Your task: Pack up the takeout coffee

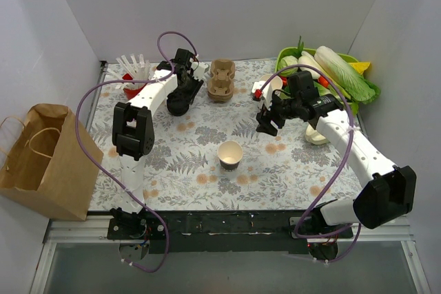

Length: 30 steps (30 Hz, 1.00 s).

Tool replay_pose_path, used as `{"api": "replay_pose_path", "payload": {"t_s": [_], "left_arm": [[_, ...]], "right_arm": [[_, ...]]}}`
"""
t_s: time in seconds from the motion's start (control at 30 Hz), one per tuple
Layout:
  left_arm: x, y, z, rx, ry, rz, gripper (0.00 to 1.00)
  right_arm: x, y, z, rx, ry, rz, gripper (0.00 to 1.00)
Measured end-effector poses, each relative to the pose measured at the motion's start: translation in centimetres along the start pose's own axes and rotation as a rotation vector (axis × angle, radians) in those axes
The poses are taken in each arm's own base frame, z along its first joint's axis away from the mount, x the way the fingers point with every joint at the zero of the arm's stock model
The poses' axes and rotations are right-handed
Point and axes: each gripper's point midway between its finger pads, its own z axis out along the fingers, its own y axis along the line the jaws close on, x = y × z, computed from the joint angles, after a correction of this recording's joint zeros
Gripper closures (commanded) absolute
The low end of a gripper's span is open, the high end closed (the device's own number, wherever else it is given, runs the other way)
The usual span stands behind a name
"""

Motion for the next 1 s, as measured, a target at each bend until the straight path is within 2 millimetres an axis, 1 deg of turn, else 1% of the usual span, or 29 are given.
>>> {"api": "replay_pose_path", "payload": {"t_s": [0.2,0.33,0.5,0.7,0.77,1.0], "left_arm": [[-0.1,0.1,0.0,-0.006,-0.005,0.0,0.74],[0.1,0.3,0.3,-0.014,0.005,-0.004,0.73],[1.0,0.2,1.2,-0.012,0.034,-0.006,0.73],[1.4,0.2,1.6,-0.014,0.049,-0.006,0.76],[1.4,0.2,1.6,-0.016,0.048,-0.005,0.77],[1.4,0.2,1.6,-0.017,0.05,-0.006,0.89]], "right_arm": [[0.2,-0.1,0.2,-0.005,0.006,-0.01,0.29],[0.2,-0.1,0.2,-0.005,0.007,-0.011,0.29],[0.2,-0.1,0.2,-0.006,0.006,-0.011,0.29],[0.2,-0.1,0.2,-0.005,0.006,-0.009,0.3],[0.2,-0.1,0.2,-0.005,0.006,-0.009,0.3],[0.2,-0.1,0.2,-0.005,0.006,-0.009,0.3]]}}
